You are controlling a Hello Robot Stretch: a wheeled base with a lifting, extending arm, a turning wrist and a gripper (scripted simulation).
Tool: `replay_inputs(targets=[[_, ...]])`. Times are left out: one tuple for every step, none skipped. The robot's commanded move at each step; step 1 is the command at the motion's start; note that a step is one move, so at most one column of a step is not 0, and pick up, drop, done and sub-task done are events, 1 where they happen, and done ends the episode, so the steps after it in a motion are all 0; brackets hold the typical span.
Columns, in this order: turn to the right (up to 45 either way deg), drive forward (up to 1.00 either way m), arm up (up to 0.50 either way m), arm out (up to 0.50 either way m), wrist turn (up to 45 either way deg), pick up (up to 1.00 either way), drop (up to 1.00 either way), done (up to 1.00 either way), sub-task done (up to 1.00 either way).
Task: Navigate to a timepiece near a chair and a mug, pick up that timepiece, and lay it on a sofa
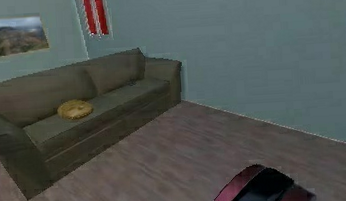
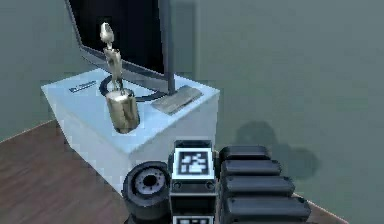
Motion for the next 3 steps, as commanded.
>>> replay_inputs(targets=[[45.0, 0.0, 0.0, 0.0, 0.0, 0.0, 0.0, 0.0, 0.0], [36.0, 0.0, 0.0, 0.0, 0.0, 0.0, 0.0, 0.0, 0.0], [3.0, 0.0, 0.0, 0.0, 0.0, 0.0, 0.0, 0.0, 0.0]])
